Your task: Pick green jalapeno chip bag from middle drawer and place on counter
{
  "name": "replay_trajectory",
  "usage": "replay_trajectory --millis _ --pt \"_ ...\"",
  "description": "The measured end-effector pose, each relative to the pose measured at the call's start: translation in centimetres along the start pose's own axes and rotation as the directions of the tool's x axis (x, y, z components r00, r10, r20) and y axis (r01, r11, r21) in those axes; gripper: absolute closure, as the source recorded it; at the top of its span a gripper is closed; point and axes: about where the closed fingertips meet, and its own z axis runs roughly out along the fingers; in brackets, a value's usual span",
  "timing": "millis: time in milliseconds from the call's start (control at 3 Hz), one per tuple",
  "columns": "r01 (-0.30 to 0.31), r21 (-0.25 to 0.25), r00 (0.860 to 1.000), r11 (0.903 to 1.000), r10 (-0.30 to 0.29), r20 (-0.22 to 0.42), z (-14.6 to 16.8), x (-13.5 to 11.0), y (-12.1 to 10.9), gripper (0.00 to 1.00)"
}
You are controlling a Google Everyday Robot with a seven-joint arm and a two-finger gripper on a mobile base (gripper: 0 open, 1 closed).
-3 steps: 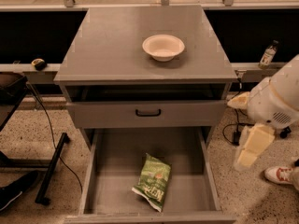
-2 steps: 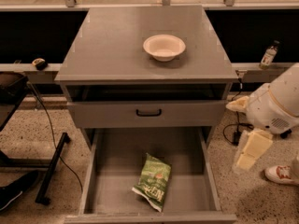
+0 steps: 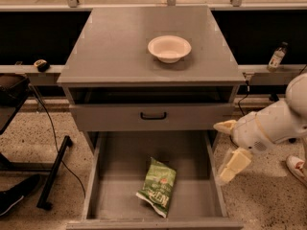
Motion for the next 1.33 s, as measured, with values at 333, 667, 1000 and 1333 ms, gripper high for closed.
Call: replay_trajectory --millis 333,667,1000,1333 --pt "0.041 0.013 0.988 0.9991 -0.042 0.149 4.6 0.7 -0.8 0.00" --pt "0.088 0.015 0.983 0.9960 -0.089 0.158 5.2 0.8 -0.9 0.00" --pt "0.053 -0.008 0.986 0.9986 -0.051 0.157 6.7 1.9 -1.1 0.00" --pt "-0.047 -0.055 0.973 0.9974 0.058 0.222 11.4 5.3 -1.7 0.00"
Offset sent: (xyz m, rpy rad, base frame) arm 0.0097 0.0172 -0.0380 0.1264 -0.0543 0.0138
